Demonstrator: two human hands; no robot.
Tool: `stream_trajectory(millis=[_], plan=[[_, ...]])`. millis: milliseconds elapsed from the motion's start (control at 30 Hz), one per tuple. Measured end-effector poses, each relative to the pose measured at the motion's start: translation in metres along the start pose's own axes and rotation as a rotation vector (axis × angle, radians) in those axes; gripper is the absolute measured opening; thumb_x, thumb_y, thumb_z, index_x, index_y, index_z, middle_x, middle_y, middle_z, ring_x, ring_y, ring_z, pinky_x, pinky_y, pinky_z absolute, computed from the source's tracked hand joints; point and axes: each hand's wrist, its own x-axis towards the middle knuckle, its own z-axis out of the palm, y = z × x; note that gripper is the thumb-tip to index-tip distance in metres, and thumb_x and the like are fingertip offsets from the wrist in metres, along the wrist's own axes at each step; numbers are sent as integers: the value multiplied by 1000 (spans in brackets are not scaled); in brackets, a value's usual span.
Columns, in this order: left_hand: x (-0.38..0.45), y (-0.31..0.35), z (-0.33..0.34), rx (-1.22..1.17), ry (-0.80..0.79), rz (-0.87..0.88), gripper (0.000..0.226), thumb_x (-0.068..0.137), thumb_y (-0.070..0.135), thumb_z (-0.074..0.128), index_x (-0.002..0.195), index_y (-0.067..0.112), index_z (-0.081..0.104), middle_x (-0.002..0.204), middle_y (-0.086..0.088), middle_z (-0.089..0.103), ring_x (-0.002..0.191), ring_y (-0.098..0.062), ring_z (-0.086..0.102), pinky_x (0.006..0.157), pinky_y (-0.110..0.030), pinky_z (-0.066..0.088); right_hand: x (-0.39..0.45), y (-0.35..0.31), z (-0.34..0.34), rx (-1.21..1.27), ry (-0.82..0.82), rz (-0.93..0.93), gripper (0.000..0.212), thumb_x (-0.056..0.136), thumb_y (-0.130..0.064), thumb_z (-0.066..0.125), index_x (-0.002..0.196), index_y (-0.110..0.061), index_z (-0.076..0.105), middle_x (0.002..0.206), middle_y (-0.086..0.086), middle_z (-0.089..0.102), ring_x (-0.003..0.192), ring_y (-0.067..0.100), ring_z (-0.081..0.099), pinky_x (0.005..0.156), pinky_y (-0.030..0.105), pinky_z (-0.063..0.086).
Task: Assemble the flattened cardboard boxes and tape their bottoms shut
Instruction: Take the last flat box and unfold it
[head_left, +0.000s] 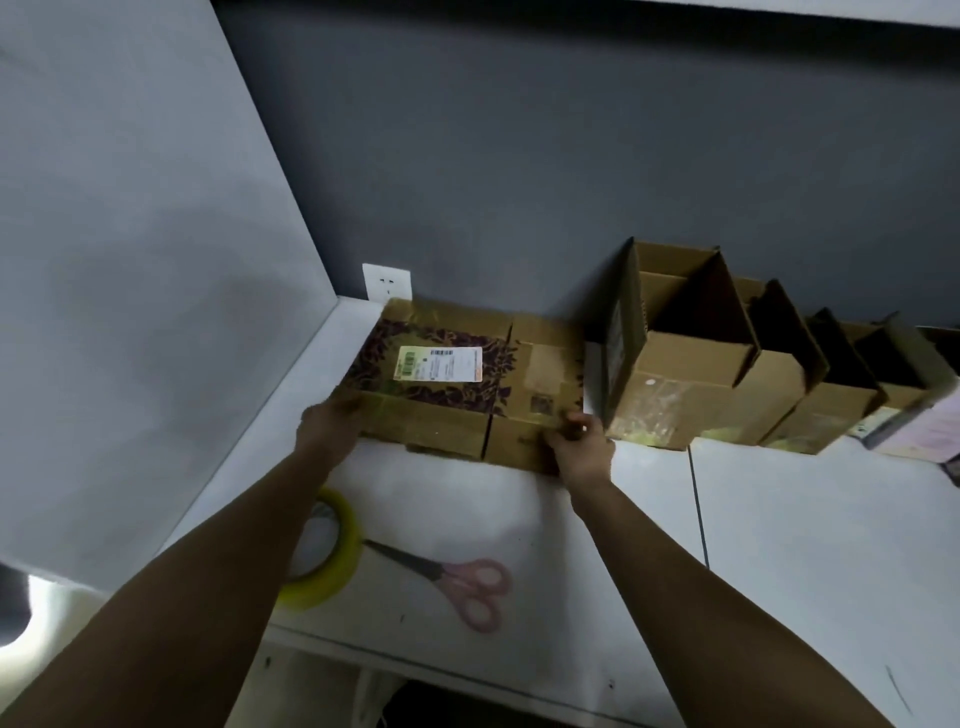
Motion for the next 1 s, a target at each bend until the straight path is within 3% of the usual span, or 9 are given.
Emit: stream_trajectory(millis=[100,167,233,333,467,567,667,867,1000], plan=[[-8,-4,-13,-393,119,-93,19,92,10,56,107,7,67,118,-18,61,94,-30,59,81,-32,53,-7,-9,-13,447,-48,93,29,89,1,58,110,-19,56,121,11,55,97,27,57,87,37,52],[-22,-1,-29,-629,141,-142,12,92,-1,54,97,6,63,106,-17,60,72,-21,57,54,-20,55,-23,-18,-23,546,-168,117,34,92,1,56,120,-18,56,113,7,58,90,21,59,80,31,53],[-39,1,-48,-753,86,-158,13,92,1,57,103,9,58,101,-17,57,69,-18,55,44,-17,53,-41,-24,-33,557,-237,89,38,93,1,54,126,-19,56,114,6,59,87,17,61,74,27,53],[-69,-2,-80,-775,-99,-149,40,92,10,60,129,18,48,91,-13,57,72,-19,58,50,-22,56,-70,-28,-52,561,-246,31,41,94,1,51,128,-21,56,120,7,59,92,18,61,68,25,52],[-129,-4,-120,-753,-278,-44,41,96,9,42,131,29,52,99,-1,62,74,-11,57,49,-19,53,-117,-28,-86,533,-319,-88,35,95,-3,53,118,-28,61,124,6,60,97,17,62,73,26,53],[-174,-6,-130,-722,-299,78,41,96,11,40,130,27,56,122,1,63,97,-17,63,70,-27,54,-149,-20,-112,484,-383,-205,35,94,-6,56,113,-35,63,130,4,58,108,19,61,82,29,53],[-214,-9,-125,-770,-275,153,41,97,11,48,134,27,53,125,7,61,109,-13,61,84,-29,49,-174,-11,-139,458,-373,-274,38,95,-8,55,122,-34,60,135,0,54,115,17,57,86,27,52],[-262,1,-108,-894,-325,173,48,94,1,48,138,21,50,128,5,60,116,-14,57,93,-30,44,-212,12,-194,403,-306,-339,43,96,-12,53,134,-34,51,134,-3,53,112,13,59,79,19,54],[-277,20,-94,-893,-375,175,49,93,0,48,137,22,50,129,5,58,115,-15,56,83,-27,49,-230,28,-223,282,-202,-390,59,87,-14,67,138,-33,45,142,-5,39,117,10,52,75,15,53]])
